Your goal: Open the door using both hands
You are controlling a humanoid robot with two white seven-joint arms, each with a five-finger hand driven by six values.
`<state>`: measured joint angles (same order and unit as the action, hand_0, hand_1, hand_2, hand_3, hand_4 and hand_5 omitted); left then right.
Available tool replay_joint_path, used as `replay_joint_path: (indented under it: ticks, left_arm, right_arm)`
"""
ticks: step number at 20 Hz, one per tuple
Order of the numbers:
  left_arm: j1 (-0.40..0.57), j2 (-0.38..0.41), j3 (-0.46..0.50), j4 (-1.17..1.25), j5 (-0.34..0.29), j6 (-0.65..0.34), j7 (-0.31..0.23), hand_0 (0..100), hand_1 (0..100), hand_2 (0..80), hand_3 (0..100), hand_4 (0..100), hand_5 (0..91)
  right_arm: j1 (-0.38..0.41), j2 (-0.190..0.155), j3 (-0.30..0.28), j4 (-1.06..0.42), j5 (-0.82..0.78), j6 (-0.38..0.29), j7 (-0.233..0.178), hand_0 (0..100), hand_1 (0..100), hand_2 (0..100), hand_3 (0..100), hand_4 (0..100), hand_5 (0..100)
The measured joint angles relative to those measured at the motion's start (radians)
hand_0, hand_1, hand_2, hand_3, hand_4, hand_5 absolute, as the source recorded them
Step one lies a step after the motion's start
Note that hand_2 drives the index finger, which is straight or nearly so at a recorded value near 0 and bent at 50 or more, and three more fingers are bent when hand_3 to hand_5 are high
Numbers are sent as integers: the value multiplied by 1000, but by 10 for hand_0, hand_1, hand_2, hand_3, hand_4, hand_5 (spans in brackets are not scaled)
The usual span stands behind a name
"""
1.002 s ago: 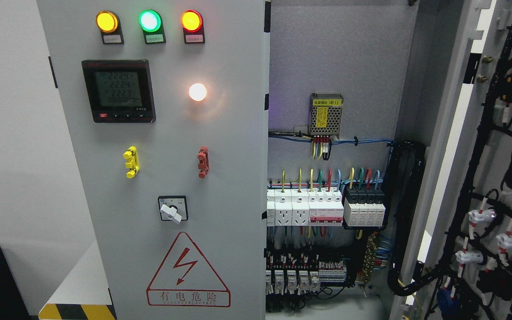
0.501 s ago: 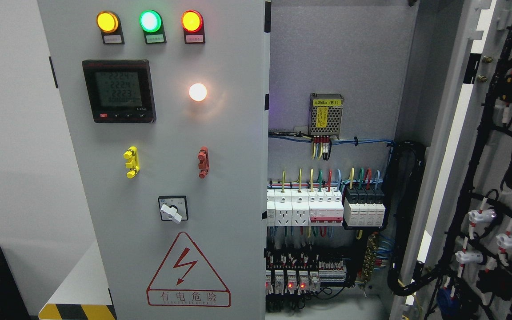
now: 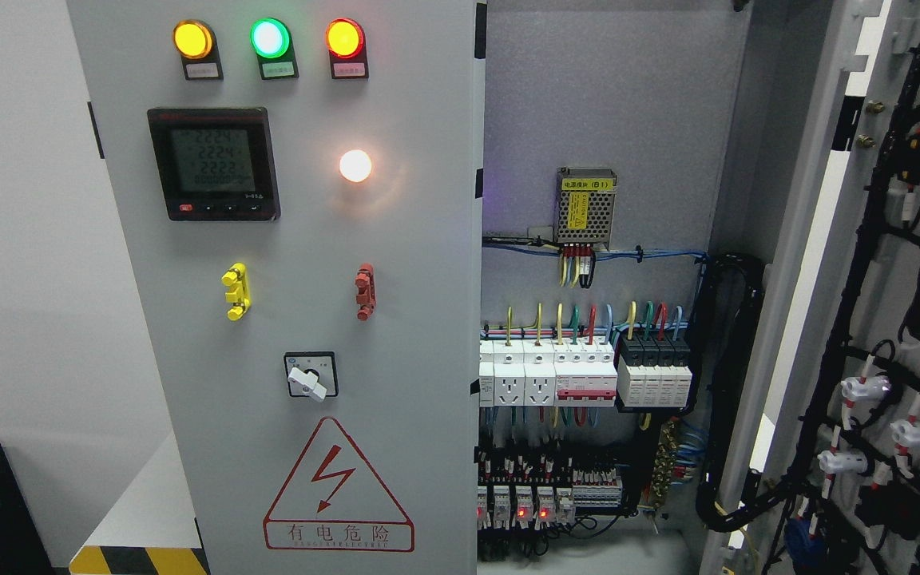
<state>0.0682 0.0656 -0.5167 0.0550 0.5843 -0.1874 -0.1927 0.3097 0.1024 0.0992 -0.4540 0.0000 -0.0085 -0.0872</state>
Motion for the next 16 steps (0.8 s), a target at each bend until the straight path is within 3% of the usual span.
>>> replay_joint_path:
  ticks: [8,16]
  left_arm:
    - [13,-5,7,3,-1,0,-2,0,0,0,0,0,0]
    - [17,-8,12,5,-12,0,-2,0,0,0,0,0,0]
  right_arm:
    - [133,-33,30,-376,0,-3,0,0,0,0,0,0,0]
    - [170,-99,86,-775,0,-8,0,0,0,0,0,0,0]
